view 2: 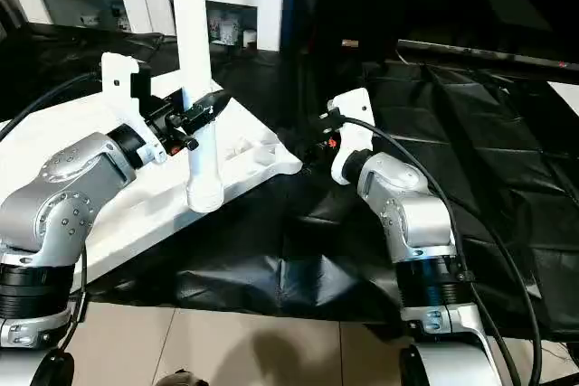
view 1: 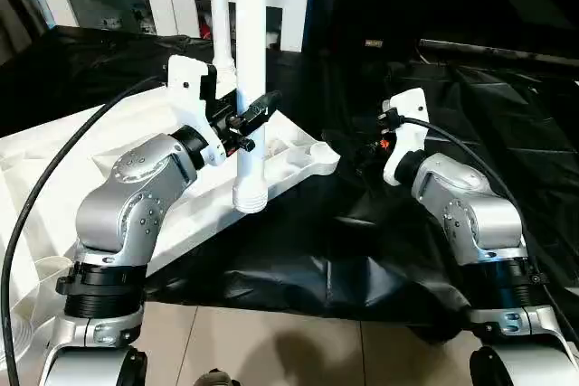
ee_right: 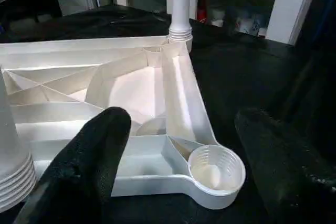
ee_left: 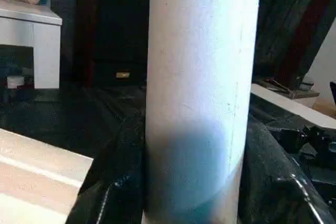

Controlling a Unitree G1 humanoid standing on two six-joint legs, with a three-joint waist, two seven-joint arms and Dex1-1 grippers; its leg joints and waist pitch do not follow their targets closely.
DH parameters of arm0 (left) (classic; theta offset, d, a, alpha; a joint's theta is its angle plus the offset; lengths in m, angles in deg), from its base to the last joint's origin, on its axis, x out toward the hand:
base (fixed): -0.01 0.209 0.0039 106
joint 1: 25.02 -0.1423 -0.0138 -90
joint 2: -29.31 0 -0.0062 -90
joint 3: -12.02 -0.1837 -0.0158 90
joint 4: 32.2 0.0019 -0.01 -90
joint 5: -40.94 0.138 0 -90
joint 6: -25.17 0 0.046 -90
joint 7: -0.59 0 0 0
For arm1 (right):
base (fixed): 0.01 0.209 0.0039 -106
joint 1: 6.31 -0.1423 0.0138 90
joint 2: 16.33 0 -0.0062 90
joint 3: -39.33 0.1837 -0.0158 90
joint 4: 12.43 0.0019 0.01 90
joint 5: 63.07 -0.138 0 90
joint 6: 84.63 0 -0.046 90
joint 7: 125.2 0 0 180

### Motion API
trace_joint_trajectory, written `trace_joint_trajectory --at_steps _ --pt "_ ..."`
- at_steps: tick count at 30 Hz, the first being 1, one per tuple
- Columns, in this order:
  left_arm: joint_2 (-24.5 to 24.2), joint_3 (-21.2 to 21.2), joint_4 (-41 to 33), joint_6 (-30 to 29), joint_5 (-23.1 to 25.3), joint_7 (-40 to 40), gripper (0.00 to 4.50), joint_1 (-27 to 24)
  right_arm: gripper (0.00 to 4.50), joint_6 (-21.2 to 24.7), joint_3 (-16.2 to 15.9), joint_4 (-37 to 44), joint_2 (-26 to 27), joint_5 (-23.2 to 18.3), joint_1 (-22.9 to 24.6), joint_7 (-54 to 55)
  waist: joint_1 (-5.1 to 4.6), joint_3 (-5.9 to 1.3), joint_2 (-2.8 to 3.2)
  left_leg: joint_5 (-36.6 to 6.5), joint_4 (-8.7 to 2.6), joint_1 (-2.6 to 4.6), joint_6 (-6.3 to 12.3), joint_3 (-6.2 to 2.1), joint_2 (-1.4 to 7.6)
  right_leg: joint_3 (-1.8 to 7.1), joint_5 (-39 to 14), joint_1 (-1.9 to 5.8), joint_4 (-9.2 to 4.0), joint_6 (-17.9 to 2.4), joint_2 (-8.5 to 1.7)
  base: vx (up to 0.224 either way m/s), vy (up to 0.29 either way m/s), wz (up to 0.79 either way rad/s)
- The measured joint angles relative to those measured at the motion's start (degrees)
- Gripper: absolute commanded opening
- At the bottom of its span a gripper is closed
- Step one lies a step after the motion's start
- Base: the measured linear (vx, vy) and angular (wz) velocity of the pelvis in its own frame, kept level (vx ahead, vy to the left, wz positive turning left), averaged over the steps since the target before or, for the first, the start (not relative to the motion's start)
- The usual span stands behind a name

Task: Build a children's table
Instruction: Pick table leg

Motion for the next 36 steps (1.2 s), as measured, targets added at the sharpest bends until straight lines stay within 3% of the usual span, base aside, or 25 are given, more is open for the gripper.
trace_joint_trajectory --at_steps 36 --pt "0.0 0.0 0.0 0.0 0.0 0.0 1.88 0.0 3.61 0.0 0.0 0.0 0.0 0.0 0.0 0.0 0.00 0.00 0.00 0.0 0.00 0.00 0.00 0.00 0.00 0.00 0.0 0.00 0.01 0.0 0.00 0.000 0.000 0.00"
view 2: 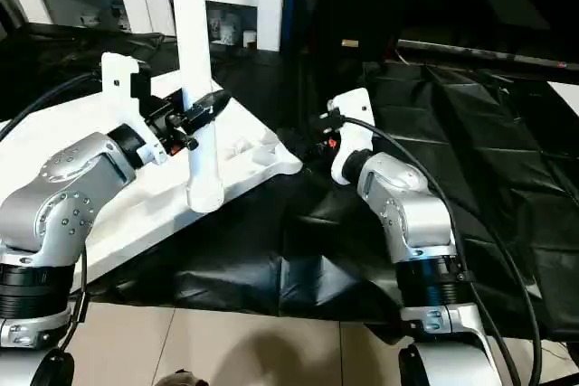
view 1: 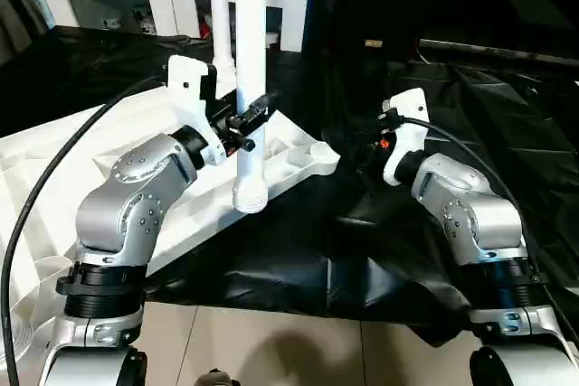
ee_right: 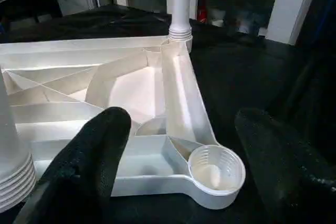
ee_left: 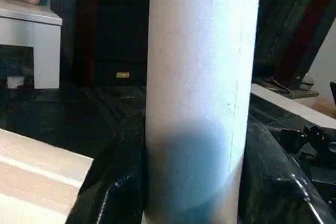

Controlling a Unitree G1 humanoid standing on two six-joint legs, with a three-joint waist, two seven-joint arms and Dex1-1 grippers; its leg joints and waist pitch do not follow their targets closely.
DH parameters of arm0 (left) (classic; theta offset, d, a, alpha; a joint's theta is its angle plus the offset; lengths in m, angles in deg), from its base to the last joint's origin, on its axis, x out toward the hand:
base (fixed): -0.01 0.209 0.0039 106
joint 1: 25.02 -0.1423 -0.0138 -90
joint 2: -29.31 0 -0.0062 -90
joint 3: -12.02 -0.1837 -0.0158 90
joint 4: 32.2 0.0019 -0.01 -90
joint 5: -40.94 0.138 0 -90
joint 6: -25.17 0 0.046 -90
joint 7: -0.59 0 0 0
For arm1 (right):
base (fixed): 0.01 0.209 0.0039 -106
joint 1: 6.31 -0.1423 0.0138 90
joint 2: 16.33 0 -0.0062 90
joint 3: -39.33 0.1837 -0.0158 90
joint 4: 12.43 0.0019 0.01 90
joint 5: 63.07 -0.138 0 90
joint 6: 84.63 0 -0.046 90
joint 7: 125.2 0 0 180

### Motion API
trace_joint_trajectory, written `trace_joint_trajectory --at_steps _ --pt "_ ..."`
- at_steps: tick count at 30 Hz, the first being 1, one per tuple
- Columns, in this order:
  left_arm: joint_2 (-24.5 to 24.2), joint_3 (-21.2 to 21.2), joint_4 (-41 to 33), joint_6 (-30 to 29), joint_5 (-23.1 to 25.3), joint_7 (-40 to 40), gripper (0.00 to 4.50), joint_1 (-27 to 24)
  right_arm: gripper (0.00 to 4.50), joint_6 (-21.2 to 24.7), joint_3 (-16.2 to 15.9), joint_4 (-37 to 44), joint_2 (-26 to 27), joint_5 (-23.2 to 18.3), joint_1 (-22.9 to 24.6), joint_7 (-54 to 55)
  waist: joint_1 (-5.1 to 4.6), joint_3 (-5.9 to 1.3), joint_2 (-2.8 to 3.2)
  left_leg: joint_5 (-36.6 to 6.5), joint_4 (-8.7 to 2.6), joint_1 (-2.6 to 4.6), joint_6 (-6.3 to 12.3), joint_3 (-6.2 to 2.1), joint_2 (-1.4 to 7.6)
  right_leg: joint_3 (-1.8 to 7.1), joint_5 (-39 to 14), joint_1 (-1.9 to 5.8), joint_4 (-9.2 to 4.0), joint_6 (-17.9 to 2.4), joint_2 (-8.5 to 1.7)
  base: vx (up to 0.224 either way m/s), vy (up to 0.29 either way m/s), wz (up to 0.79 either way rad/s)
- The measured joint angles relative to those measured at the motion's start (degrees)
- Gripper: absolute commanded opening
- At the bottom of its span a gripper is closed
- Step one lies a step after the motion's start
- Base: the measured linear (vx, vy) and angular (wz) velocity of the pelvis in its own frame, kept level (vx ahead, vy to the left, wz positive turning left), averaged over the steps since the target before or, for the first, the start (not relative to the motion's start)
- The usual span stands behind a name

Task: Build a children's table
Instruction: Pick table leg

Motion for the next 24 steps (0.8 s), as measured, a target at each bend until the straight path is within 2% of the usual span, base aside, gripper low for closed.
trace_joint_trajectory --at_steps 15,16,17,19,20,22,24 --pt "0.0 0.0 0.0 0.0 0.0 0.0 1.88 0.0 3.61 0.0 0.0 0.0 0.0 0.0 0.0 0.0 0.00 0.00 0.00 0.0 0.00 0.00 0.00 0.00 0.00 0.00 0.0 0.00 0.00 0.0 0.00 0.000 0.000 0.00" --pt "-0.7 -0.2 -1.5 -0.9 0.2 0.2 1.88 -1.1 3.61 1.0 -0.3 0.8 0.2 -0.3 -0.1 -0.3 -0.01 0.00 0.00 0.0 0.00 -0.02 0.00 0.00 0.00 0.00 0.0 -0.02 0.00 0.0 0.00 0.000 0.000 0.00" --pt "-3.8 -1.1 -6.9 -2.6 0.4 -0.1 1.88 -4.2 3.61 2.8 -1.5 4.3 0.7 -1.8 0.4 -1.6 -0.93 -0.05 -1.11 0.0 -0.35 -0.01 -0.08 0.30 -0.01 0.24 0.0 -0.19 0.14 0.0 -0.01 0.000 0.000 0.00" --pt "-4.7 -2.3 -9.1 -4.7 0.9 -0.5 1.88 -6.1 3.61 4.2 -2.3 8.6 0.7 -3.9 -0.1 -3.8 -0.99 -0.07 -2.93 0.1 -0.40 0.06 -0.27 -0.13 0.09 0.00 -0.7 -0.20 0.54 0.2 0.18 0.008 -0.027 0.00" --pt "-4.3 -2.6 -9.1 -4.9 1.0 -0.5 1.88 -6.7 3.61 4.3 -2.7 9.6 0.9 -4.4 -0.9 -4.2 -0.87 -0.11 -3.34 0.2 -0.38 0.14 -0.35 -0.17 0.20 -0.05 -0.7 -0.22 0.49 0.1 0.29 0.013 -0.059 0.00" --pt "-4.3 -3.3 -9.1 -5.4 1.0 -0.5 1.88 -7.1 3.61 4.3 -3.7 10.4 1.4 -4.9 -1.8 -4.9 -0.63 -0.14 -3.43 0.2 -0.37 0.12 -0.47 -0.17 0.17 -0.01 -0.6 -0.18 0.41 0.1 0.29 0.000 0.000 0.00" --pt "-4.5 -3.2 -9.7 -5.4 1.0 -0.5 1.88 -7.0 3.61 4.6 -4.3 10.2 1.7 -5.1 -1.4 -5.2 0.07 -0.14 -3.43 0.2 -0.31 0.13 -0.49 -0.12 0.16 0.07 -0.6 -0.09 0.43 0.1 0.27 0.000 0.000 0.00"
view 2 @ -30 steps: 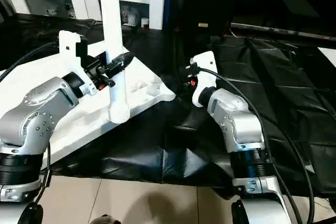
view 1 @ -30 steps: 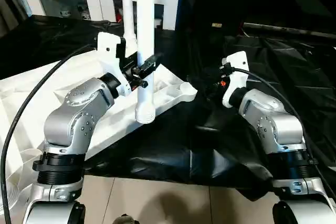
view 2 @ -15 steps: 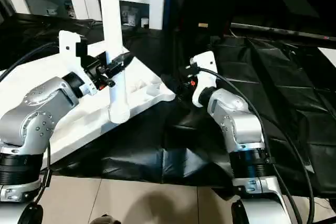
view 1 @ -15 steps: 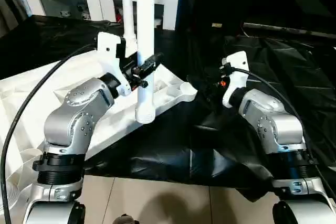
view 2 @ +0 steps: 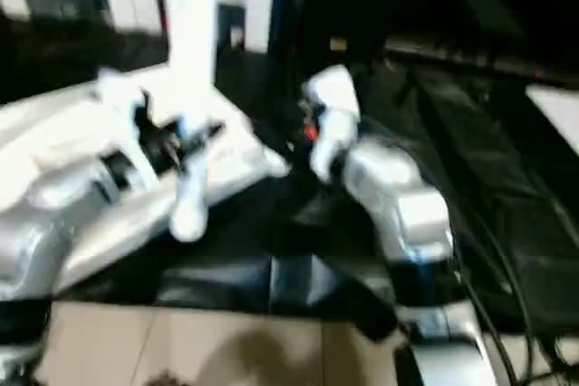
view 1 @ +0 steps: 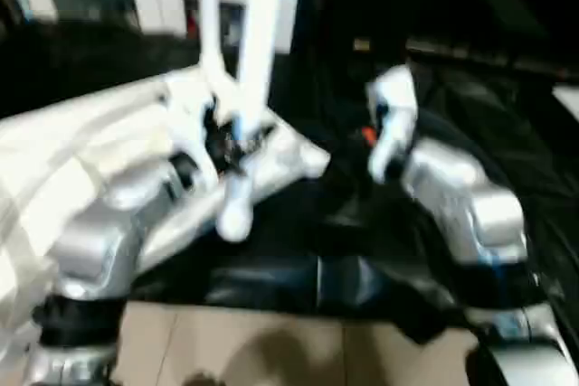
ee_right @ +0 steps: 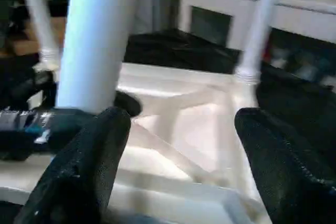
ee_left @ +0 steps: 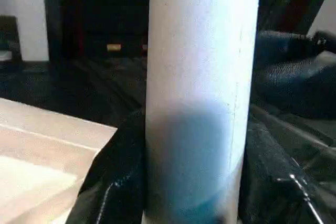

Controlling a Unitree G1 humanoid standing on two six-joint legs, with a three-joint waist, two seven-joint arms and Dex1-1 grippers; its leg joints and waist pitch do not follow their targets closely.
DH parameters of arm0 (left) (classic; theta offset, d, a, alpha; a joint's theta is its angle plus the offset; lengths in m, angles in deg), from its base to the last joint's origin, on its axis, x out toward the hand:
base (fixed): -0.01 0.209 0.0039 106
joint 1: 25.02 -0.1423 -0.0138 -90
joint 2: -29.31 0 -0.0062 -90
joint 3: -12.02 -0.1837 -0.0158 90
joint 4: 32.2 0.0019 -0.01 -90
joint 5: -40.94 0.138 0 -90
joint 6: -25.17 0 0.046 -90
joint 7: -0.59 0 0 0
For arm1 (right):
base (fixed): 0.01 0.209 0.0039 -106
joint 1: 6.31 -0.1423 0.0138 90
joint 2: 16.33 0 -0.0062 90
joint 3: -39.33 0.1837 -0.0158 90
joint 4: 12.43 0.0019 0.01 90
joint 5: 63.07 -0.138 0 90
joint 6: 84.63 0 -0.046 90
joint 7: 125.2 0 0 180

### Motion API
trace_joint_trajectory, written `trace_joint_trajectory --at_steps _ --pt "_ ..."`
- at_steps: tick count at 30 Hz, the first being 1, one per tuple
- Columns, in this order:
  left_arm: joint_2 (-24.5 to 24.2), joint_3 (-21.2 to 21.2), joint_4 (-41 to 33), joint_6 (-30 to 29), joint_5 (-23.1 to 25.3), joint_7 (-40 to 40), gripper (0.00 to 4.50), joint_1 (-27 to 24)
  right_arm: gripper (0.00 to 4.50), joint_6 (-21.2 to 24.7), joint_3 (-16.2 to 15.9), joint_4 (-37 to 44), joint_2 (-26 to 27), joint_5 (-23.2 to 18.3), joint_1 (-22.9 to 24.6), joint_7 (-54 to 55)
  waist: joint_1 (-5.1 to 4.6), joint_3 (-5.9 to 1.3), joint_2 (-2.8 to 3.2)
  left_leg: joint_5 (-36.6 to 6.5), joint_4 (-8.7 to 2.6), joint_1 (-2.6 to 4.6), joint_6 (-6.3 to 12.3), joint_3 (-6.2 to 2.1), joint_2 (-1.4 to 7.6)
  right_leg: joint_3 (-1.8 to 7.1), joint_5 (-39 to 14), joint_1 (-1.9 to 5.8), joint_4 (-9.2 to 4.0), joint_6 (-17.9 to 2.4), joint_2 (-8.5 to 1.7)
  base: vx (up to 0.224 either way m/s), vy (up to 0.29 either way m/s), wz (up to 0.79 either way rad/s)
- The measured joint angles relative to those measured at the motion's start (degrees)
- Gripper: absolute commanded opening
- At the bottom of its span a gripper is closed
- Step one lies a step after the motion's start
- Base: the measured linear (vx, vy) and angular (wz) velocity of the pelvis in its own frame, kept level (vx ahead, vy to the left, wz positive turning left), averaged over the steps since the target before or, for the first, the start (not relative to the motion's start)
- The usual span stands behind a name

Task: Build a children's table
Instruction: Pick table leg

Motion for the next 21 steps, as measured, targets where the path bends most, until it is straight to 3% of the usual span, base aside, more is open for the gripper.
trace_joint_trajectory --at_steps 7,10,13,21 --pt "-0.3 0.5 -1.0 -1.2 -0.1 0.2 1.88 0.0 3.61 1.8 0.2 1.0 -0.1 -1.6 0.4 -0.3 0.25 0.00 0.04 0.1 0.07 0.02 -0.08 -0.03 0.00 0.05 0.1 0.21 0.03 0.1 -0.01 0.000 0.000 0.00" --pt "-0.7 0.4 -0.5 -1.1 -0.4 -1.6 1.86 0.7 3.96 3.5 0.6 1.3 -1.7 -4.3 1.5 -3.1 0.31 0.01 0.07 0.1 0.07 0.01 -0.10 -0.08 0.00 0.03 0.1 0.22 0.05 0.1 0.00 0.000 0.000 0.00" --pt "-0.6 0.9 0.9 -1.1 -2.8 -4.1 1.86 3.4 4.25 5.8 1.9 1.3 -4.2 -8.1 3.5 -8.3 0.48 0.12 0.50 0.1 0.13 -0.01 -0.09 -0.10 -0.01 0.03 0.1 0.31 0.02 0.1 -0.01 0.000 0.000 0.00" --pt "3.3 2.1 6.1 -4.4 -7.9 -5.8 1.86 10.5 4.50 7.9 -0.1 2.5 -9.4 -10.4 4.3 -17.0 0.05 0.00 1.84 0.1 0.24 -0.02 -0.09 -0.21 -0.02 0.00 0.1 0.35 0.07 0.1 0.01 0.000 0.000 0.00"
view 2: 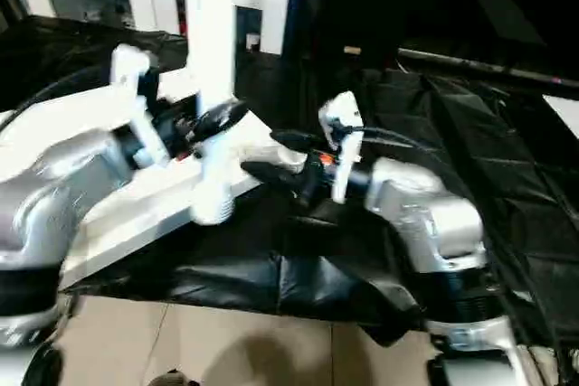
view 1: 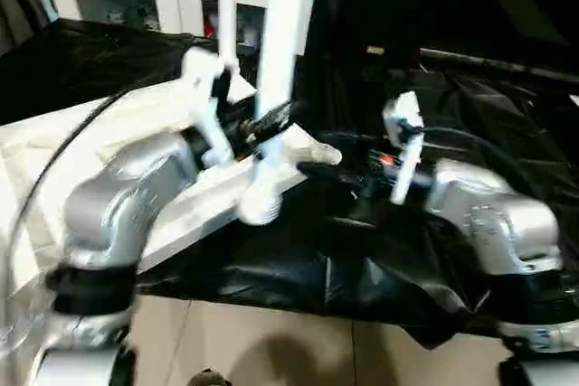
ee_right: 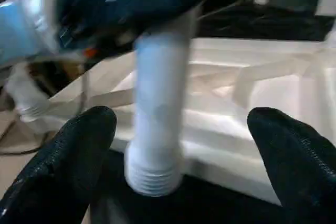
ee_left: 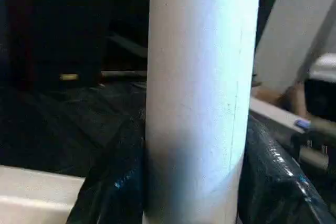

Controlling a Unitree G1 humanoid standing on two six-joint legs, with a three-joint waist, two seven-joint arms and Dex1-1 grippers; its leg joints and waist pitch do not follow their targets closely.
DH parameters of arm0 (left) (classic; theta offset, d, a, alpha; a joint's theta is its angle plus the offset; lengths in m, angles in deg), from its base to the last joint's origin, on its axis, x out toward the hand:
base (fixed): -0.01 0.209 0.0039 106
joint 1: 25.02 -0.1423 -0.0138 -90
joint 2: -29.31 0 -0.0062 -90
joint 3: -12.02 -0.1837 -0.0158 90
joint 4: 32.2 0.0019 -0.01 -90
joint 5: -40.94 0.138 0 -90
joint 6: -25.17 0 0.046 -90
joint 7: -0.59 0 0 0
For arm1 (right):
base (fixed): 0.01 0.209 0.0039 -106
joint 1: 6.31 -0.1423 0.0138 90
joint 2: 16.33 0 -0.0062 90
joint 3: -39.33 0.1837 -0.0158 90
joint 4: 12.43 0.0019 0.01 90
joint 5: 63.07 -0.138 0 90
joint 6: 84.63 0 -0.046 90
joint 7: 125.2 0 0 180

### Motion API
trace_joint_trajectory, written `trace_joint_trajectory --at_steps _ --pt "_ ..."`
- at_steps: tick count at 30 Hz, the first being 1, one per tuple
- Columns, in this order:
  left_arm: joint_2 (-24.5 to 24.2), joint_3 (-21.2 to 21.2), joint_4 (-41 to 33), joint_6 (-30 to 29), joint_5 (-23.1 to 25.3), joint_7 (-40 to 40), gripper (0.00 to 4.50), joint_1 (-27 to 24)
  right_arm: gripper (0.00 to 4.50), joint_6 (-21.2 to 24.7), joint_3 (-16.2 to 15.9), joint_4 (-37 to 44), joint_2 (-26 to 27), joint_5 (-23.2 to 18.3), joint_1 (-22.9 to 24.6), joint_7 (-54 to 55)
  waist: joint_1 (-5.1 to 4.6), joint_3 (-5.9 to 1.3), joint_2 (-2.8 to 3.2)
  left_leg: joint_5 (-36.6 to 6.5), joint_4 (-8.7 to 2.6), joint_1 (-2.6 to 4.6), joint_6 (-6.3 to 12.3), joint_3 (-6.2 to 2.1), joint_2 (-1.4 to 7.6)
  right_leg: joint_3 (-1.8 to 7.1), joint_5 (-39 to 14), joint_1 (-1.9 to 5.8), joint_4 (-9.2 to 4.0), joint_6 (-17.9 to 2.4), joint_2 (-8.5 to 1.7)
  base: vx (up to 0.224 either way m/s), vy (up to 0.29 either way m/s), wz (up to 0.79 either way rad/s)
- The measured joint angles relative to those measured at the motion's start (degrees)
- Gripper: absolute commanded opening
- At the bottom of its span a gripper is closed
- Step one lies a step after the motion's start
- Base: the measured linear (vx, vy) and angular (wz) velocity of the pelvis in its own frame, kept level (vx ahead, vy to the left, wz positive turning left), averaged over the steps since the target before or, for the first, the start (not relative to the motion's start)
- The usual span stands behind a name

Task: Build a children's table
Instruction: Pick table leg

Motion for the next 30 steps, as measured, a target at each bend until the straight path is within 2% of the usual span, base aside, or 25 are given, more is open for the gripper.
trace_joint_trajectory --at_steps 4,9,14,16,18,25,30 --pt "1.2 0.6 1.4 -2.7 -2.8 -0.6 1.86 1.9 4.50 1.6 -0.4 0.0 -0.9 -1.2 -0.3 -1.8 0.06 -0.12 0.46 0.0 0.00 -0.04 0.01 -0.06 0.00 -0.04 0.0 -0.01 -0.01 0.0 0.01 0.000 0.000 0.00" --pt "2.5 1.9 3.4 -4.5 -5.0 -0.6 1.86 3.6 4.50 2.4 -2.8 -1.7 -2.3 -1.1 -3.3 -4.6 0.10 -0.12 0.48 0.0 0.04 -0.06 0.01 -0.09 0.00 -0.06 0.0 0.01 -0.01 0.0 0.00 0.000 0.000 0.00" --pt "4.3 4.5 4.7 -7.0 -8.6 0.7 1.86 5.3 4.50 6.8 -3.0 -6.0 -1.6 -1.7 -7.6 -4.9 0.20 -0.12 0.47 0.0 0.08 -0.11 0.02 -0.14 0.00 -0.09 0.0 0.00 -0.01 0.0 0.00 0.000 0.000 0.00" --pt "4.5 5.2 4.9 -7.7 -9.5 1.0 1.86 5.6 4.12 8.8 -3.0 -8.0 -0.9 -2.2 -9.0 -4.3 0.21 -0.13 0.46 0.0 0.08 -0.11 0.02 -0.15 0.00 -0.10 0.0 0.01 -0.01 0.0 0.00 0.000 0.000 0.00" --pt "4.8 5.5 5.1 -8.3 -10.1 1.3 1.86 5.7 4.07 10.3 -3.1 -9.5 -0.7 -2.4 -10.0 -4.1 0.23 -0.13 0.46 0.0 0.08 -0.14 0.02 -0.15 0.00 -0.10 0.0 -0.01 -0.02 0.0 0.00 0.000 0.000 0.00" --pt "4.6 5.5 5.0 -9.1 -11.4 -0.3 1.86 5.7 3.32 11.7 -4.4 -10.0 -1.0 -2.4 -10.1 -5.2 0.47 -0.14 0.44 0.0 0.09 -0.20 0.02 -0.15 0.00 -0.10 0.0 -0.01 -0.09 0.0 0.00 0.000 0.000 0.00" --pt "4.5 5.5 4.9 -9.8 -12.6 -1.3 1.86 5.7 3.00 12.9 -4.5 -10.0 -1.4 -3.4 -10.5 -7.0 0.44 -0.14 0.44 0.0 0.08 -0.18 0.02 -0.15 0.00 -0.10 0.0 -0.01 -0.08 0.0 0.00 0.000 0.000 0.00"
